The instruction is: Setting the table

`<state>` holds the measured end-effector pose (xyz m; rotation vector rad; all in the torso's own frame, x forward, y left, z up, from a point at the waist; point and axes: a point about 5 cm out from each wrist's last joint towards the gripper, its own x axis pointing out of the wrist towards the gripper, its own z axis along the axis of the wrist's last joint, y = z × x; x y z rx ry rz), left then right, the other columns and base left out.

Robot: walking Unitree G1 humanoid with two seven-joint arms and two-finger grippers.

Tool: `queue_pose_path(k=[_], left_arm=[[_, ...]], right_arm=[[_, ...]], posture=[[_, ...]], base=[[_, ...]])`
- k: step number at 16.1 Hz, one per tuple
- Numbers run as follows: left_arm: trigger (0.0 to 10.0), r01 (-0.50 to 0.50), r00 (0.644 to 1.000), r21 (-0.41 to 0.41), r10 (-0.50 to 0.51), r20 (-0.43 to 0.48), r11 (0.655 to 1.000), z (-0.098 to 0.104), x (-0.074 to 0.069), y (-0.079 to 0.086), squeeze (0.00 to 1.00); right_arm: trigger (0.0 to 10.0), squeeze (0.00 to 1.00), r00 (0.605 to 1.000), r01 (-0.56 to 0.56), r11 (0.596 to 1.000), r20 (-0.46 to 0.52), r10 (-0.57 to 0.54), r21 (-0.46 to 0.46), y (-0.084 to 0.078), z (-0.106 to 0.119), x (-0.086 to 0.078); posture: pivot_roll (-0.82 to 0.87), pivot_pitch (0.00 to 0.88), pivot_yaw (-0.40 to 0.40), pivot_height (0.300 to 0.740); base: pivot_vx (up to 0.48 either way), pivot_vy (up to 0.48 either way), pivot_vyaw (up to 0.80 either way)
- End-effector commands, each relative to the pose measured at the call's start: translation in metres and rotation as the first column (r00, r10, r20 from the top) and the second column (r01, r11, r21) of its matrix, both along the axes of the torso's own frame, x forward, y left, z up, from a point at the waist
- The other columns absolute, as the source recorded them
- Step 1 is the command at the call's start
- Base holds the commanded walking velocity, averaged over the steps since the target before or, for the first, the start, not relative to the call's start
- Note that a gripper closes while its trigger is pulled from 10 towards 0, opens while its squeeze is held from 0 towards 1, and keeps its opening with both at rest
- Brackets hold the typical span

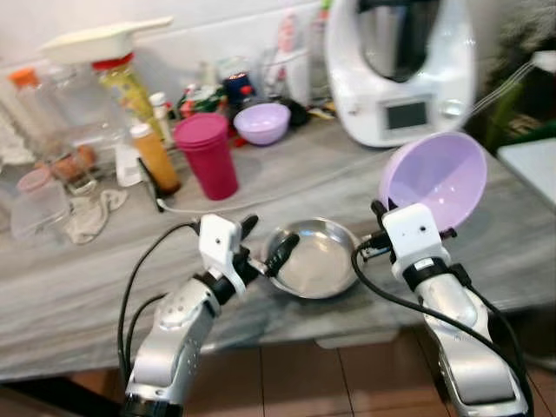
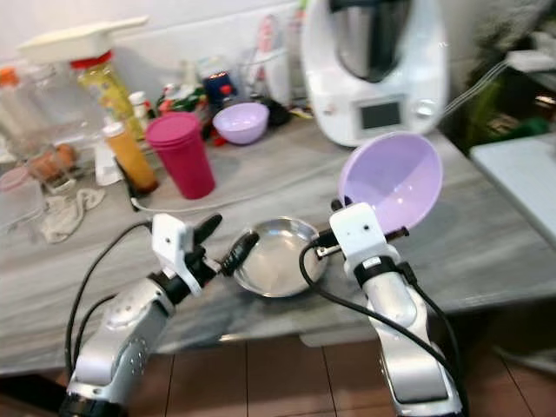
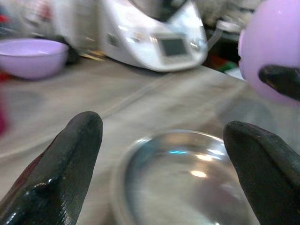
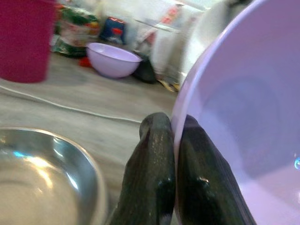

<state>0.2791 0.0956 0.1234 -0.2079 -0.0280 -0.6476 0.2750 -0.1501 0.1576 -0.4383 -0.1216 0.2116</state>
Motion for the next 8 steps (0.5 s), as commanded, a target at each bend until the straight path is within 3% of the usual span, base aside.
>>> queue_pose_path(k=[1, 3, 6, 8], left_arm=[[10.0, -0.082, 0.997, 0.03, 0.082, 0.003, 0.996, -0.001, 0.001, 0.018, 0.0], [10.0, -0.151, 0.985, 0.055, 0.146, 0.086, 0.987, 0.011, -0.001, 0.031, 0.0], [10.0, -0.197, 0.974, 0.101, 0.183, 0.137, 0.975, 0.018, -0.002, 0.041, 0.0], [10.0, -0.201, 0.972, 0.17, 0.175, 0.155, 0.965, 0.012, -0.009, 0.053, 0.0]], right_arm=[[10.0, 0.0, 0.998, -0.06, 0.998, 0.024, 0.06, 0.015, 0.013, 0.006, -0.002], [10.0, 0.0, 0.997, -0.077, 0.997, 0.031, 0.077, 0.011, 0.014, 0.007, -0.005], [10.0, 0.0, 0.995, -0.089, 0.996, 0.037, 0.089, 0.007, 0.015, 0.008, -0.007], [10.0, 0.0, 0.994, -0.097, 0.995, 0.047, 0.097, 0.001, 0.016, 0.009, -0.007]], posture=[[-0.28, 0.0, 0.143, 0.74], [-0.28, 0.0, 0.142, 0.74], [-0.28, 0.0, 0.142, 0.74], [-0.27, 0.0, 0.143, 0.74]], base=[[0.0, 0.0, 0.0], [0.0, 0.0, 0.0], [0.0, 0.0, 0.0], [0.0, 0.0, 0.52]])
